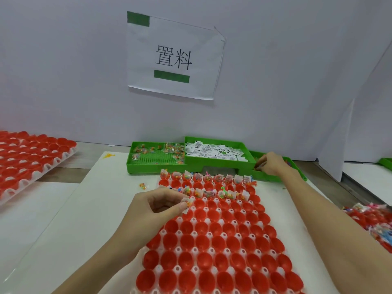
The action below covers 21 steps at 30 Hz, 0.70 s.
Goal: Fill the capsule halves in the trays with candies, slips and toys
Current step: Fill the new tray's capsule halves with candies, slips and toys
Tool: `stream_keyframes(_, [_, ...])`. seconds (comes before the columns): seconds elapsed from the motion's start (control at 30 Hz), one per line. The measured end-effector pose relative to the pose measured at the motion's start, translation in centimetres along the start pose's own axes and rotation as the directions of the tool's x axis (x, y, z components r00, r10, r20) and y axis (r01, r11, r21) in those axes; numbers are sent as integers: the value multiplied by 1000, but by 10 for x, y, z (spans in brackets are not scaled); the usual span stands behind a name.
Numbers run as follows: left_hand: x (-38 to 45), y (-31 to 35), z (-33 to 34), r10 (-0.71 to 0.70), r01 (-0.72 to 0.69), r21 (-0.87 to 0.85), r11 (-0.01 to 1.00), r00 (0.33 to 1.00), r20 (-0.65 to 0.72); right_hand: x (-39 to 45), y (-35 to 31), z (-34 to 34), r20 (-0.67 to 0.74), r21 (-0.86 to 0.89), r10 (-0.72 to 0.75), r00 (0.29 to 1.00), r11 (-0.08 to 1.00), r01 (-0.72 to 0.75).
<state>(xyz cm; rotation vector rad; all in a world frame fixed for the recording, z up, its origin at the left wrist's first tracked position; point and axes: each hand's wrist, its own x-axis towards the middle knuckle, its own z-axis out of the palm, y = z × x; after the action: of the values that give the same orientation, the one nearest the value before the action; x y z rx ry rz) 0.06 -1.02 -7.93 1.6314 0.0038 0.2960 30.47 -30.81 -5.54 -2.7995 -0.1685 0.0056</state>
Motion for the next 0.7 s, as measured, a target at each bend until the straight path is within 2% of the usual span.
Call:
stream_keyframes(0.1, [1,0,-1,-2,2,3,1000,1000,2,6,-9,-5,61,-80,53,997,996,-48])
stream_keyframes(0.2, [2,0,-1,-5,5,5,1000,1000,4,9,-15,-3,55,-146,53,997,988,-44])
stream_keyframes(0.33, [1,1,-1,-11,11,12,1000,1000,9,4,-15,2,-8,-81,39,999,996,-40])
stream_keyframes(0.47, [-1,4,0,-15,15,28,999,1000,7,-13,-10,0,-230,153,52,972,988,-17])
stream_keyframes(0.57, [-2,7,1,-28,27,25,999,1000,9,-40,-13,-7,-373,373,99,923,927,51])
stream_keyframes(0.63, [-4,9,3,-32,32,18,999,999,20,-68,-21,-10,-395,509,107,913,852,120])
stream_keyframes(0.7, [-5,11,4,-32,32,10,999,999,24,-104,-33,-7,-334,615,22,942,763,200])
